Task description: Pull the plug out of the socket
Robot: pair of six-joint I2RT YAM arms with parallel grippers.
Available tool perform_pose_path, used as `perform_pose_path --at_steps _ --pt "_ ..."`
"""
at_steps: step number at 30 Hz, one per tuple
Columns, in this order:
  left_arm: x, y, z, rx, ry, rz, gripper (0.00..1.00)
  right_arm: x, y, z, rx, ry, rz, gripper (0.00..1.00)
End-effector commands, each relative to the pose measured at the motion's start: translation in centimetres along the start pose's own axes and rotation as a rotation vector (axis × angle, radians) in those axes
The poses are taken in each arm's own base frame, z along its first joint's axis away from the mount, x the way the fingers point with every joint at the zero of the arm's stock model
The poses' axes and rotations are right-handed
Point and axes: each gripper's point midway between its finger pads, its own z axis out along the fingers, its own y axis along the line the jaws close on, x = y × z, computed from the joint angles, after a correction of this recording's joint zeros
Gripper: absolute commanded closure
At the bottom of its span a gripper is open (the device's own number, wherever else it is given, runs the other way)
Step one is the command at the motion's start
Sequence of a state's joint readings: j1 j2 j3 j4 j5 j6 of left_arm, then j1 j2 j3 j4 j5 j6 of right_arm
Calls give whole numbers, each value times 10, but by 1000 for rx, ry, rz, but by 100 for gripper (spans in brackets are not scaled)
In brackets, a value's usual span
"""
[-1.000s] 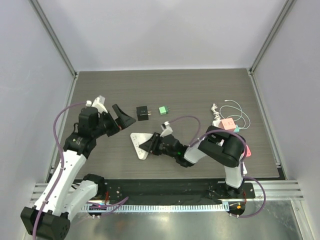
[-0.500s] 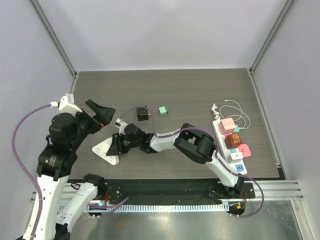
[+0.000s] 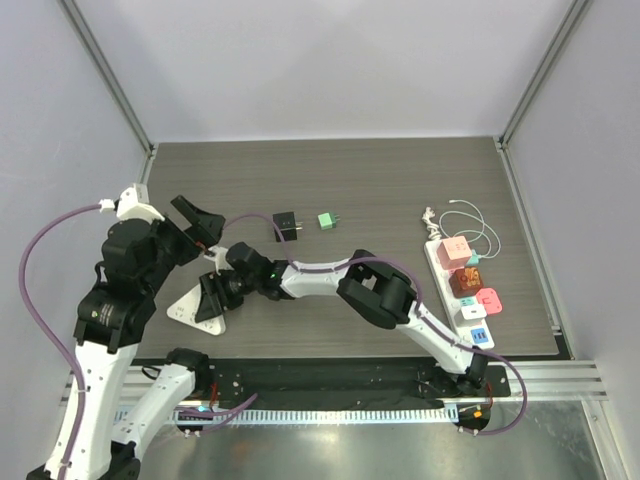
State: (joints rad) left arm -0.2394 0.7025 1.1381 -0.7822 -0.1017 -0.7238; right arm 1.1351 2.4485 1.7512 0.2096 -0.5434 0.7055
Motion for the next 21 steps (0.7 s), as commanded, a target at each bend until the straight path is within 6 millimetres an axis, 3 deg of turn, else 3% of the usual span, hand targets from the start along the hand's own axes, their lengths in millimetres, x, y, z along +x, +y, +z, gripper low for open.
perform_pose_path --at_steps 1,8,10,11,13,15,17,18,21 --pt "-9 -1 6 -3 -31 29 0 25 -30 -5 143 44 21 22" --pt "-38 -33 -12 98 -75 67 0 23 -41 -14 215 -13 41 8" --pt "-39 -39 -15 129 -77 57 0 12 -32 -22 199 -68 30 7" --pt "-36 -44 -17 158 -63 50 0 19 -41 -27 221 -77 58 6" --pt "-34 -50 -19 195 -53 43 0 8 -42 -36 211 -141 75 5" --pt "-29 -56 -22 240 -34 45 0 10 -51 -51 235 -184 112 5" --pt "-24 -61 -21 276 -24 45 0 -5 -49 -64 222 -264 153 5" --pt "-23 -63 -22 292 -19 40 0 3 -58 -71 246 -274 177 5" --pt "-16 -67 -19 319 13 28 0 -2 -69 -87 304 -346 225 5"
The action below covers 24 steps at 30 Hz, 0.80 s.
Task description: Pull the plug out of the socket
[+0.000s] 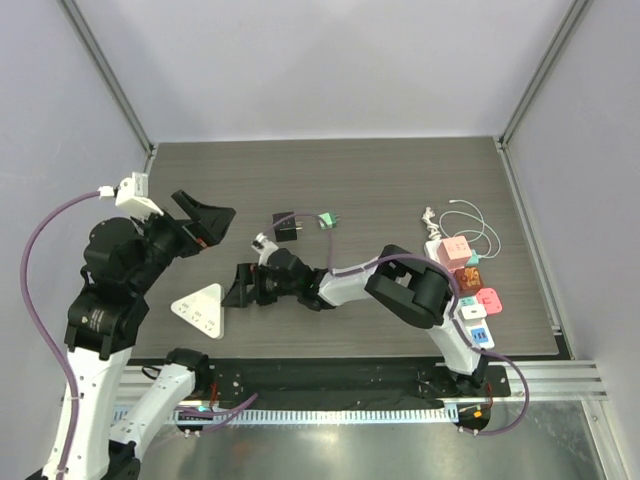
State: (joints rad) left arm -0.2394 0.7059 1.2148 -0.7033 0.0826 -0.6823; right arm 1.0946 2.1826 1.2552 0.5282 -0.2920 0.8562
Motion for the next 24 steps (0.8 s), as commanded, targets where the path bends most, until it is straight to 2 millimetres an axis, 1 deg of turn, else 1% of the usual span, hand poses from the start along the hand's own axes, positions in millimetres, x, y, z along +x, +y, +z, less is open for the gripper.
perform_pose_path --at_steps 1,2,3,4,5,6,7,8,9,10,11,12,13,14,15,16,17,18,19,20,21,22,23,24 --pt "6 -18 6 107 39 -15 0 -6 -46 -17 192 -98 101 5" --pt "10 -20 10 119 58 -17 0 -1 -56 -25 223 -103 114 5" --pt "13 -22 13 134 79 -20 0 -7 -51 -33 229 -126 116 5" --pt "23 -30 19 184 145 -28 0 -8 -55 -40 258 -142 113 5" --pt "30 -32 23 203 184 -36 0 -7 -59 -47 286 -146 104 5" --pt "36 -37 26 232 227 -46 0 2 -70 -57 332 -129 101 5" --pt "38 -43 30 263 249 -71 0 -6 -66 -71 368 -155 89 5" --pt "48 -48 36 303 309 -93 0 5 -78 -85 415 -141 82 5" --pt "49 -52 38 323 320 -108 0 4 -79 -97 447 -151 84 5" --pt "43 -59 42 361 296 -114 0 3 -77 -119 499 -159 84 5" --pt "45 -61 46 368 307 -146 0 8 -90 -139 573 -179 79 4" --pt "43 -63 49 378 293 -156 0 8 -94 -153 616 -196 80 4" --pt "42 -70 53 410 272 -158 0 3 -87 -178 647 -217 81 4" --pt "42 -74 57 420 265 -180 0 7 -98 -199 717 -239 74 4" --pt "42 -73 67 407 245 -184 0 7 -98 -212 732 -258 82 4" --pt "47 -86 71 443 246 -172 0 8 -97 -228 751 -272 86 3" --pt "51 -89 78 440 245 -159 0 4 -91 -247 734 -323 93 3" --pt "61 -83 101 384 254 -143 0 3 -86 -257 714 -350 114 3" --pt "68 -97 105 415 269 -125 0 3 -89 -268 719 -368 134 3" --pt "76 -100 115 414 292 -124 0 0 -83 -284 687 -415 155 3" --pt "92 -99 133 395 331 -132 0 -2 -85 -295 695 -446 170 3" --pt "96 -114 139 430 326 -127 0 0 -94 -310 739 -460 192 4" --pt "99 -121 145 443 321 -120 3 -14 -89 -331 746 -555 188 4" --pt "108 -132 148 470 322 -84 4 -16 -91 -344 780 -590 188 4"
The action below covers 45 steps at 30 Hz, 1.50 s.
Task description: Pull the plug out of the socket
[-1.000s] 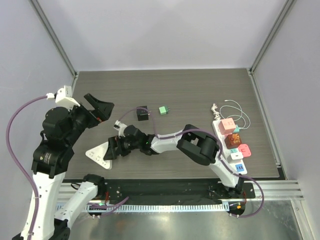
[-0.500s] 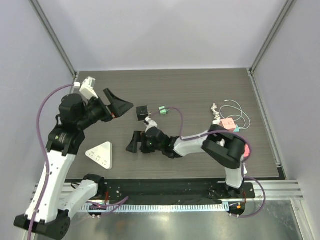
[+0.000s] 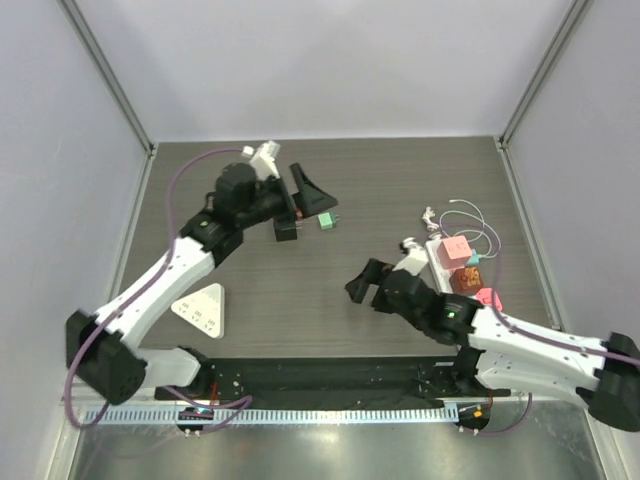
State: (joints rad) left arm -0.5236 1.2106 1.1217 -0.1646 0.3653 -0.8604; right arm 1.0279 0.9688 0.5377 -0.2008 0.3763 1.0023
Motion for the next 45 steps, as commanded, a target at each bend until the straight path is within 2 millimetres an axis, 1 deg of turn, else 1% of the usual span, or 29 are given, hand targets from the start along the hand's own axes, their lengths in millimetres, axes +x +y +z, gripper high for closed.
perform_pose_path --at_steps 1,3,4,6,7,8,9,10,11,12,14,15,16,17,18,19,20,21,22,24,27,28,29,31,32,34,35,41,45 --pt "-23 -34 43 88 -116 101 4 -30 -62 -28 237 -155 32 5" --pt "-25 -40 61 104 -132 143 4 -52 -66 -48 265 -236 55 5" --pt "-28 -44 78 136 -143 160 4 -60 -80 -58 328 -270 34 5" --pt "-28 -44 95 175 -150 158 4 -77 -81 -72 356 -322 51 5" --pt "-26 -40 111 205 -162 158 4 -83 -93 -80 418 -350 23 5" --pt "-21 -38 117 225 -150 161 4 -94 -91 -87 433 -382 47 5" --pt "-21 -39 122 252 -162 169 5 -97 -104 -96 502 -392 20 5" --pt "-14 -31 130 250 -145 168 6 -103 -110 -101 545 -414 16 6" --pt "1 -20 144 239 -112 175 6 -117 -112 -111 578 -472 19 6" --pt "10 -15 151 244 -94 186 8 -124 -125 -119 644 -492 13 4" --pt "33 -9 163 248 -48 226 9 -142 -128 -129 695 -540 8 4" --pt "48 3 174 232 -22 231 9 -147 -131 -133 726 -541 -20 4" --pt "58 10 178 225 -6 237 9 -156 -140 -139 779 -562 -8 4" --pt "66 16 183 219 9 234 9 -163 -139 -141 807 -562 -17 4" --pt "79 21 189 223 40 220 10 -165 -141 -139 829 -544 -35 4" --pt "86 21 191 232 60 210 10 -174 -148 -139 873 -527 -63 4" --pt "90 20 192 244 75 203 11 -176 -152 -134 892 -499 -72 4" --pt "97 16 194 260 90 200 11 -171 -156 -122 898 -430 -67 4" --pt "100 11 193 278 101 207 11 -180 -162 -122 921 -426 -60 4" --pt "105 6 193 292 110 231 10 -188 -163 -118 905 -428 -42 4" --pt "109 5 195 300 123 237 10 -199 -173 -121 911 -430 -10 4" --pt "110 7 197 299 126 244 10 -196 -174 -115 879 -395 10 4" --pt "112 8 197 299 130 246 10 -193 -186 -115 893 -372 17 4" --pt "113 9 199 306 129 248 11 -190 -192 -104 837 -362 63 4" --pt "117 10 201 309 138 246 11 -174 -195 -91 782 -295 80 4" --pt "118 7 203 321 140 248 11 -173 -210 -87 766 -282 133 3" --pt "124 11 206 315 154 231 11 -162 -211 -77 715 -225 148 2" --pt "134 5 216 360 176 195 11 -167 -210 -74 689 -207 126 0" --pt "133 2 216 371 177 191 11 -158 -214 -67 696 -153 136 0"
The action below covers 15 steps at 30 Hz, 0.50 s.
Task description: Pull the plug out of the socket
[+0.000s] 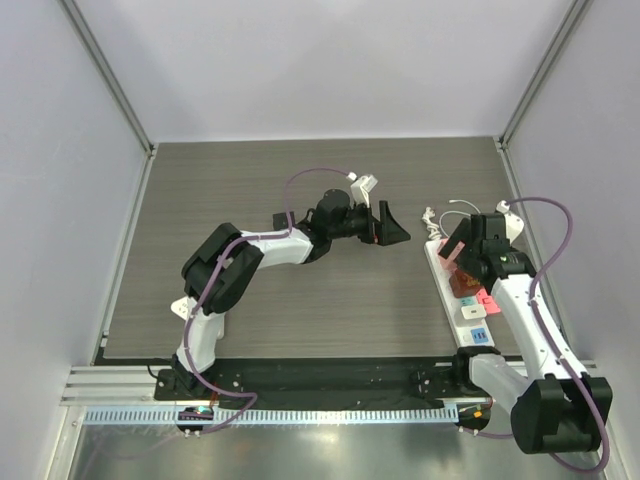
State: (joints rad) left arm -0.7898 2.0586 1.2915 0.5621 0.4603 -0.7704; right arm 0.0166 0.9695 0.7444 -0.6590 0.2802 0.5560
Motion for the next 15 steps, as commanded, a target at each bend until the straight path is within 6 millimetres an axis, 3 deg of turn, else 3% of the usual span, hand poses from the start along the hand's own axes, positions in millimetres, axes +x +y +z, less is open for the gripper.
perform_pose_path --at_steps 1,8,15 --pt "-25 -31 2 95 -60 49 11 -6 13 1 -54 1 -15 0" --pt "-24 -33 2 104 -54 52 11 -9 15 8 -57 -9 -55 0" --pt "-24 -34 3 112 -52 51 11 -27 25 18 -69 -43 -121 0"
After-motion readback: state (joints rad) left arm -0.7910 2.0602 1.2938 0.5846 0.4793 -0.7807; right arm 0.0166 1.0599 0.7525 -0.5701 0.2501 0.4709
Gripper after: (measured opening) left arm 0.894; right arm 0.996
